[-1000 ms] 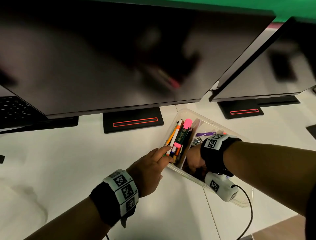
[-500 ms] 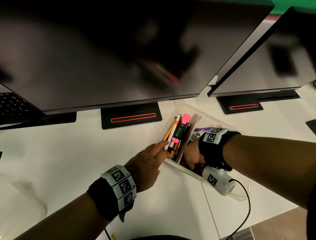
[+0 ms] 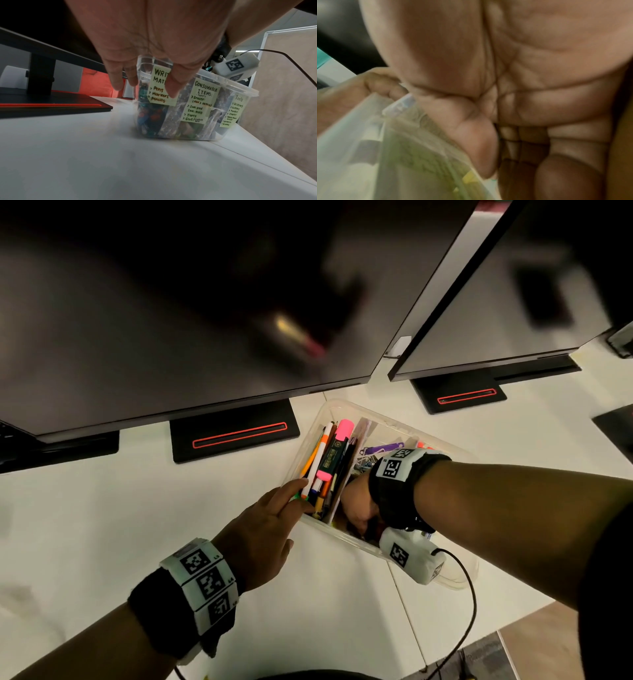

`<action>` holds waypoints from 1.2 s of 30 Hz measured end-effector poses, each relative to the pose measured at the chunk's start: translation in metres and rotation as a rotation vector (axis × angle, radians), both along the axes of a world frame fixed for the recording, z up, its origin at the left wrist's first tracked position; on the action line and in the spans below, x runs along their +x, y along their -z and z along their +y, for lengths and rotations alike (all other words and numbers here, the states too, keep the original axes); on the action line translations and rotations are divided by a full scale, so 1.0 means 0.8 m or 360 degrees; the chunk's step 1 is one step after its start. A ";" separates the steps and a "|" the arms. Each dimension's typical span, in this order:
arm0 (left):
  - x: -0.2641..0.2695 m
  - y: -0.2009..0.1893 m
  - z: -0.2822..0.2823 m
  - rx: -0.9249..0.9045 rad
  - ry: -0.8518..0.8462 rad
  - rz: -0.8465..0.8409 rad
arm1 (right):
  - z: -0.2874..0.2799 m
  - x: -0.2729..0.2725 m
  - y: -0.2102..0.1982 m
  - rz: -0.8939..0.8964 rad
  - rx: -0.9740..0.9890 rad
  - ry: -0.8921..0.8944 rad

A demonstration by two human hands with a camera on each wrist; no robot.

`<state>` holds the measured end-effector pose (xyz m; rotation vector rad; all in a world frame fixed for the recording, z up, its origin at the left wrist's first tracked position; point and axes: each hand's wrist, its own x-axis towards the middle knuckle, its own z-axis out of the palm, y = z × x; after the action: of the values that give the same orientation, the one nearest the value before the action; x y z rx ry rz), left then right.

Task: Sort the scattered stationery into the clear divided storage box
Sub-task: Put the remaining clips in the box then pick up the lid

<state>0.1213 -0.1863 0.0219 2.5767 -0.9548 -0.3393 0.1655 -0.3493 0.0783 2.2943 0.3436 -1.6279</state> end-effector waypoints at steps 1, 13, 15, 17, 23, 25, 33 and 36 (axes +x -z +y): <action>-0.001 0.000 -0.001 0.0006 -0.0007 -0.0011 | -0.003 0.001 0.004 0.0016 0.0001 0.0118; -0.006 0.004 0.000 -0.0061 -0.0053 0.0012 | 0.004 0.005 0.007 0.0229 -0.0084 -0.0256; -0.006 0.002 0.001 -0.0057 -0.0050 -0.0023 | 0.003 0.003 0.013 0.0184 -0.0044 -0.0204; -0.007 0.001 0.002 -0.0065 -0.0052 -0.0033 | 0.009 -0.001 0.005 0.0162 -0.0109 -0.0128; -0.009 0.000 0.003 -0.0103 -0.0066 -0.0033 | 0.013 -0.002 0.012 0.0136 -0.0072 0.0243; -0.010 -0.002 0.003 -0.0125 -0.0078 -0.0024 | 0.014 -0.005 0.021 0.0128 -0.0075 0.0326; -0.004 0.005 -0.003 -0.0247 -0.0135 -0.0011 | -0.005 0.011 0.010 0.0150 0.0040 0.0680; -0.003 0.001 -0.004 -0.0221 -0.0128 0.0012 | -0.014 0.008 0.015 0.0186 0.0114 0.1165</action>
<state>0.1189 -0.1899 0.0213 2.4774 -0.8386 -0.2512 0.1716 -0.3605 0.0667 2.5470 -0.4879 -2.0923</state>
